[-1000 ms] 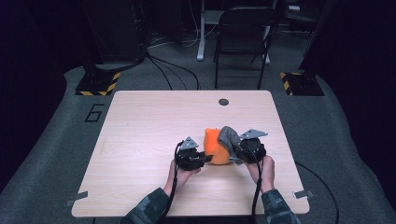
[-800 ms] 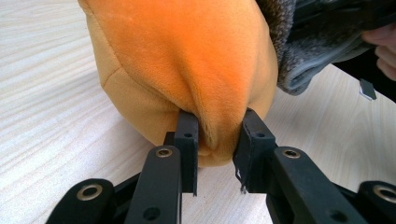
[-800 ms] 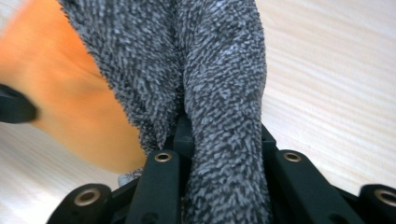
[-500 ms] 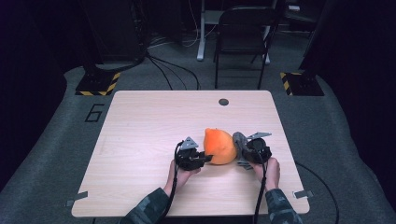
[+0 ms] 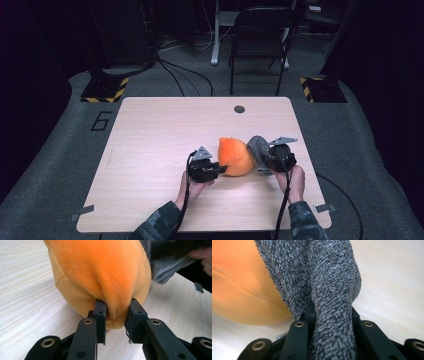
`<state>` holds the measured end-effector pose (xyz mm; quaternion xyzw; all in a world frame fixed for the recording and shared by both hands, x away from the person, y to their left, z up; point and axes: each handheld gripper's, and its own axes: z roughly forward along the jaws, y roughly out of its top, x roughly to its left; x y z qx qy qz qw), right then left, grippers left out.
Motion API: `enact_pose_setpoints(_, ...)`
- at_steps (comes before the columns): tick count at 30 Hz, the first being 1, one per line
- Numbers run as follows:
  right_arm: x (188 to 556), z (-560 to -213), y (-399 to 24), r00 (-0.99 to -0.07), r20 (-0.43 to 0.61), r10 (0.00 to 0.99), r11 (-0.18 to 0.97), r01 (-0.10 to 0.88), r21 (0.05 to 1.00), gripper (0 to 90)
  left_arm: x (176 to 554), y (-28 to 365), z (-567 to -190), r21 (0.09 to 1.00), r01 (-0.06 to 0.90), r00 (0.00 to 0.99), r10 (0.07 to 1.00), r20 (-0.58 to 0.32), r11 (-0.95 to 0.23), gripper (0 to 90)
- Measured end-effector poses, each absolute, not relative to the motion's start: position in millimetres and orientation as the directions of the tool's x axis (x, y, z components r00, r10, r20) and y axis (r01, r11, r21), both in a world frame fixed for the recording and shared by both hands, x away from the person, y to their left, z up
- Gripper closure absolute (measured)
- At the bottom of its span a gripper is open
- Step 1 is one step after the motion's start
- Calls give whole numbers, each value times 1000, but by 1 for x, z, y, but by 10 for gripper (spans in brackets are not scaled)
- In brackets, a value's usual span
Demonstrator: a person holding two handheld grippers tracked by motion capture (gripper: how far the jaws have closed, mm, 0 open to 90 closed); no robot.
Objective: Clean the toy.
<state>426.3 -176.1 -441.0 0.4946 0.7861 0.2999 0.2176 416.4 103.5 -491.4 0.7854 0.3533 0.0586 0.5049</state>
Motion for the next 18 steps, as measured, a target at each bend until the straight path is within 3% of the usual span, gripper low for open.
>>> enact_pose_setpoints(7,409,-414,-144,-510,-75,857,387,541,747,721,417,104,-492,834,496,743,614,-265,-240,723)
enact_pose_setpoints(11,413,-437,-129,-508,-141,850,453,565,690,727,417,103,-493,833,489,748,615,-248,-259,718)
enact_pose_setpoints(15,415,-442,-131,-507,-131,852,440,560,702,732,418,103,-494,835,487,750,613,-250,-256,713)
enact_pose_setpoints(18,416,-444,-132,-510,-122,851,437,561,703,739,418,103,-493,841,469,759,610,-227,-271,656)
